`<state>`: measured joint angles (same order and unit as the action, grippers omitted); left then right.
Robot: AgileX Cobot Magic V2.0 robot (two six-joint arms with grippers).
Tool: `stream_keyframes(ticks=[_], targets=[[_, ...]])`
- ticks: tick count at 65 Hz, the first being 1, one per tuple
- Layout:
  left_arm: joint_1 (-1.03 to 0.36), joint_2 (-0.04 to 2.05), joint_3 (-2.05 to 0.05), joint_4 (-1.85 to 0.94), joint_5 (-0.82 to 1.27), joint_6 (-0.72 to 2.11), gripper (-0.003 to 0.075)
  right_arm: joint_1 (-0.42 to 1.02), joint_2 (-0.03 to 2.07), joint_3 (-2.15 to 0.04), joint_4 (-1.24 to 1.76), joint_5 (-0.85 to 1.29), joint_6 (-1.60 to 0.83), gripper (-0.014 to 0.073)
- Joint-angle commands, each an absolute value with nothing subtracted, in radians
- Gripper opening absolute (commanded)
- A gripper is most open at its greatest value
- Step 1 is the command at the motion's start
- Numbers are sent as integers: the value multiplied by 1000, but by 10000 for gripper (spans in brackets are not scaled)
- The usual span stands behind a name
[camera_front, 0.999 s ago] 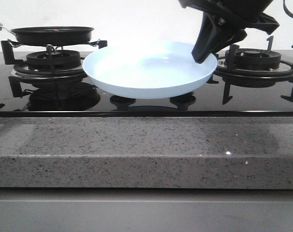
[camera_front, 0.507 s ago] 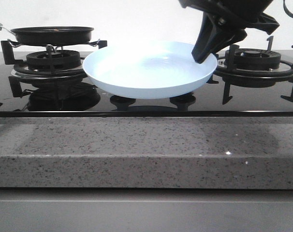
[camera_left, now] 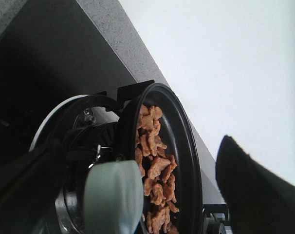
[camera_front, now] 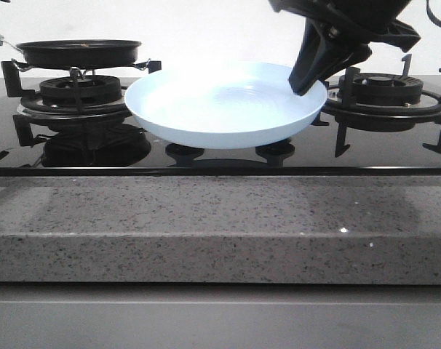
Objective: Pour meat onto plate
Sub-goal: 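Lift the frying pan with the left gripper over the held blue plate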
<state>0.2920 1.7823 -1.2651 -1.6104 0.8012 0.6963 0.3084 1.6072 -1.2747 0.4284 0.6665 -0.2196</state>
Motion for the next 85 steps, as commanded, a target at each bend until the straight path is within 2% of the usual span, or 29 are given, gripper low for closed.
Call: stream_keyframes(ticks=[1, 9, 15, 21, 27, 48, 66, 85], targets=[[288, 1740, -1299, -1671, 818, 703, 517, 311, 1568, -1298, 449, 622, -231, -118], [288, 1740, -1299, -1671, 815, 703, 338, 311, 1568, -1298, 449, 622, -231, -118], [288, 1740, -1299, -1671, 815, 703, 232, 311, 1568, -1298, 449, 622, -231, -118], [288, 1740, -1299, -1671, 815, 703, 153, 311, 1568, -1298, 449, 622, -231, -118], [288, 1740, -1299, -1671, 815, 703, 106, 311, 1568, -1298, 449, 622, -231, -118], [311, 1732, -1299, -1738, 877, 703, 88, 311, 1568, -1298, 449, 622, -231, -118], [333, 1667, -1299, -1761, 947, 706, -21, 311, 1568, -1298, 449, 622, -231, -118], [320, 1500, -1268, -1744, 945, 799, -20, 311, 1568, -1298, 449, 622, -231, -118]])
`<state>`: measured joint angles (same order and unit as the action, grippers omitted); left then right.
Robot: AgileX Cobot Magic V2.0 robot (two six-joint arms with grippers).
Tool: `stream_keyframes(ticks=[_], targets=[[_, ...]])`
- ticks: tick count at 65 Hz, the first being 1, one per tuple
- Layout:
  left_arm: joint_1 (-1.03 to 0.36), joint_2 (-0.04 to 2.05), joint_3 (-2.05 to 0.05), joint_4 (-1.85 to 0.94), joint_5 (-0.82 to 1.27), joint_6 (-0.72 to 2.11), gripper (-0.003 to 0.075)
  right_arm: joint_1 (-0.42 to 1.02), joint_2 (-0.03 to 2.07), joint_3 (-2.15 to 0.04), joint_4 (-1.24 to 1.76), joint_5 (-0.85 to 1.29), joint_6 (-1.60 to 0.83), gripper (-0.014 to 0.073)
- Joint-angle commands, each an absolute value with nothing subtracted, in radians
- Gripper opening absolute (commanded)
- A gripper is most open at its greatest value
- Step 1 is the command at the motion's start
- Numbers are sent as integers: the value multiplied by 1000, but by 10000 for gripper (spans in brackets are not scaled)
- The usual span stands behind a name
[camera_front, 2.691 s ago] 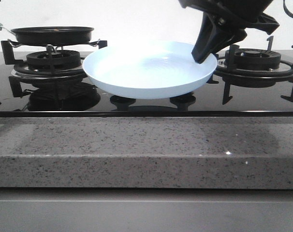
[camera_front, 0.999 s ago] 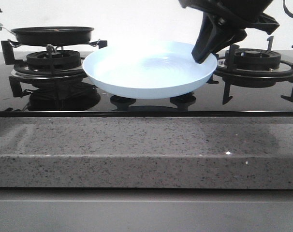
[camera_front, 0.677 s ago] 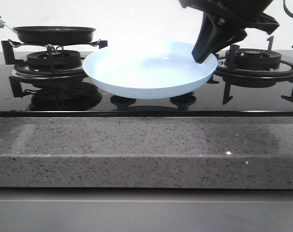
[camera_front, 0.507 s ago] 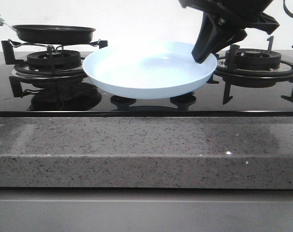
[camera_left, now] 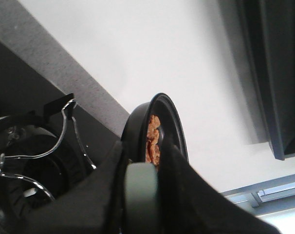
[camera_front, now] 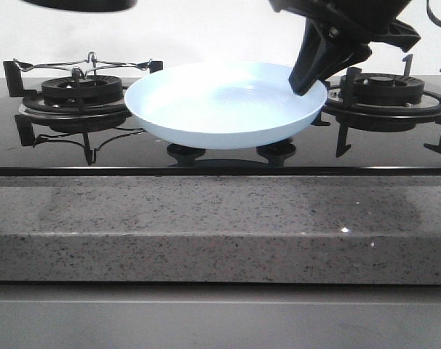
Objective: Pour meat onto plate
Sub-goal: 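Lift the frying pan with the left gripper over the held blue plate, then tilt the frying pan with the left gripper, pouring meat onto the plate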
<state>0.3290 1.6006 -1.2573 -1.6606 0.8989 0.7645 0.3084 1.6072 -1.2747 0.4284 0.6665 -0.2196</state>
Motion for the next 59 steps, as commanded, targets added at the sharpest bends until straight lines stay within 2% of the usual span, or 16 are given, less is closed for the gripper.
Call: stream_keyframes(ticks=[1, 26, 41, 59], targets=[[318, 1489, -1261, -1744, 943, 807, -20, 311, 1568, -1298, 449, 622, -231, -118], [162, 1260, -1045, -1738, 920, 1094, -20, 311, 1568, -1298, 449, 622, -231, -118], [49, 1234, -1020, -1738, 915, 1243, -20, 311, 1568, -1298, 449, 621, -231, -118], [-12, 1234, -1024, -1746, 915, 1536, -20, 311, 1568, -1298, 449, 621, -231, -118]])
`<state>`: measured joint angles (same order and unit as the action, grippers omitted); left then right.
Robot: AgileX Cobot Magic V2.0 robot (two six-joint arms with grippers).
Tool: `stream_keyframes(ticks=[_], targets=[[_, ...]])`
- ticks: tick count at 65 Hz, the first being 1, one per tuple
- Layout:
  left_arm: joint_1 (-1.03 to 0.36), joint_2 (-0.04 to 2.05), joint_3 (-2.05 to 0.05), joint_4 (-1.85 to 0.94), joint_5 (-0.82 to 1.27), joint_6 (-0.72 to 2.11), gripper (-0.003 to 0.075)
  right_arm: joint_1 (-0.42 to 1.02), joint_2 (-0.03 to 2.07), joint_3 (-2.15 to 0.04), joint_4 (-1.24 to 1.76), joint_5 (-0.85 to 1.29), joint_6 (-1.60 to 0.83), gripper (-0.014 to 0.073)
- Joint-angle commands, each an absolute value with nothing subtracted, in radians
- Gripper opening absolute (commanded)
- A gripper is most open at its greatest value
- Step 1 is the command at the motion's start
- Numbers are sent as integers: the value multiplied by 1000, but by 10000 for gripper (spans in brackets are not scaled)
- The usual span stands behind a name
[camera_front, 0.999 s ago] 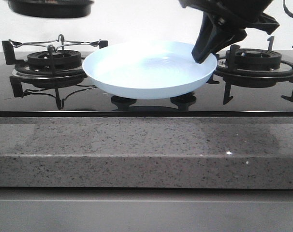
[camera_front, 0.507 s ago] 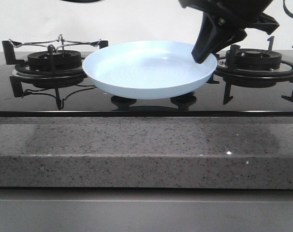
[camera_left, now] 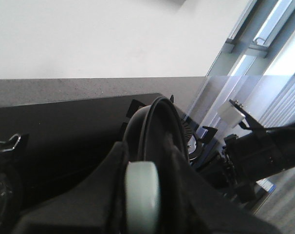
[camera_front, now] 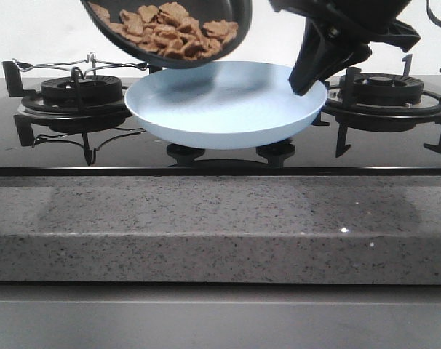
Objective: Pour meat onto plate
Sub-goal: 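Tilt the frying pan with the left gripper, pouring meat onto the plate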
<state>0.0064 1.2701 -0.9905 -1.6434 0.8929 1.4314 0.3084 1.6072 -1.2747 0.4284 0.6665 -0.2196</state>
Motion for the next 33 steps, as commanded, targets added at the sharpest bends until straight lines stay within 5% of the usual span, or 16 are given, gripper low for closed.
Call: stream_keyframes(ticks=[1, 33], targets=[[-14, 1234, -1025, -1746, 915, 1554, -20, 311, 1568, -1298, 449, 621, -231, -118], [-33, 1234, -1140, -1755, 928, 1789, -20, 311, 1568, -1298, 449, 621, -231, -118]])
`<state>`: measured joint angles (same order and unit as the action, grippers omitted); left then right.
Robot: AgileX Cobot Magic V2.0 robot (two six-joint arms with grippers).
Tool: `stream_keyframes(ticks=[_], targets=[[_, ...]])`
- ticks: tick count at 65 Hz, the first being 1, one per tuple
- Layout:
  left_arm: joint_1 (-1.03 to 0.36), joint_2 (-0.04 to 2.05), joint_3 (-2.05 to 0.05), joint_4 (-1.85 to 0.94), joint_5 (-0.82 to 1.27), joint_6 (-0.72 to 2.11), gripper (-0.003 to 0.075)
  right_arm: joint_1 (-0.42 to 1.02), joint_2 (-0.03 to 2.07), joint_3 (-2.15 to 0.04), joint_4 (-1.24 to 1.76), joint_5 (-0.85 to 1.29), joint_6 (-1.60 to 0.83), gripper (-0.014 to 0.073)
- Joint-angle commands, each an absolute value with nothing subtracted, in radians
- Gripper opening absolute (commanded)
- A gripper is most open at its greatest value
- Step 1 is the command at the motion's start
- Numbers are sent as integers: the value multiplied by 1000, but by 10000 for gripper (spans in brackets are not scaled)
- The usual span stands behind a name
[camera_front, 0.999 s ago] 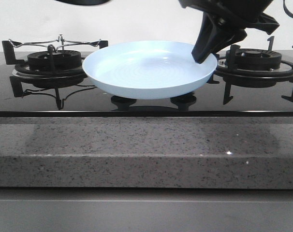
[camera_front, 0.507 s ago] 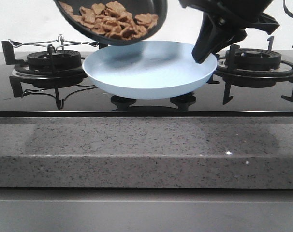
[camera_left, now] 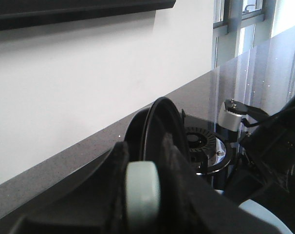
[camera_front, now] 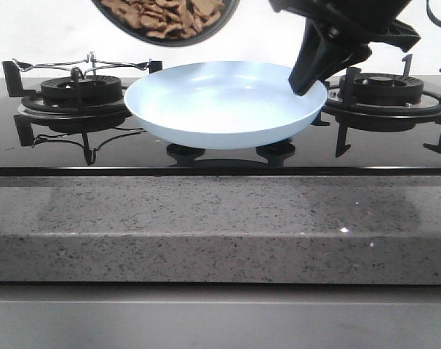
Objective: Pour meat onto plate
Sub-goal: 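Tilt the frying pan with the left gripper, pouring meat onto the plate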
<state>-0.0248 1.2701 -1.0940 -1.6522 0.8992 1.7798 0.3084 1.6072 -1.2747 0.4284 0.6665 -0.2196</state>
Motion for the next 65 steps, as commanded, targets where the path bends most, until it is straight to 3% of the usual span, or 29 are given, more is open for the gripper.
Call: stream_keyframes(ticks=[1, 12, 46, 65], targets=[[-33, 1234, -1142, -1755, 928, 1792, -20, 311, 1568, -1298, 449, 621, -231, -118], [-66, 1240, -1147, -1755, 928, 1814, -20, 311, 1568, -1298, 449, 621, -231, -118], [-118, 1249, -1147, -1746, 993, 2233, -20, 311, 1568, -1298, 449, 621, -231, -118], [-118, 1249, -1147, -1746, 1025, 2254, -20, 311, 1568, -1298, 449, 621, -231, -118]])
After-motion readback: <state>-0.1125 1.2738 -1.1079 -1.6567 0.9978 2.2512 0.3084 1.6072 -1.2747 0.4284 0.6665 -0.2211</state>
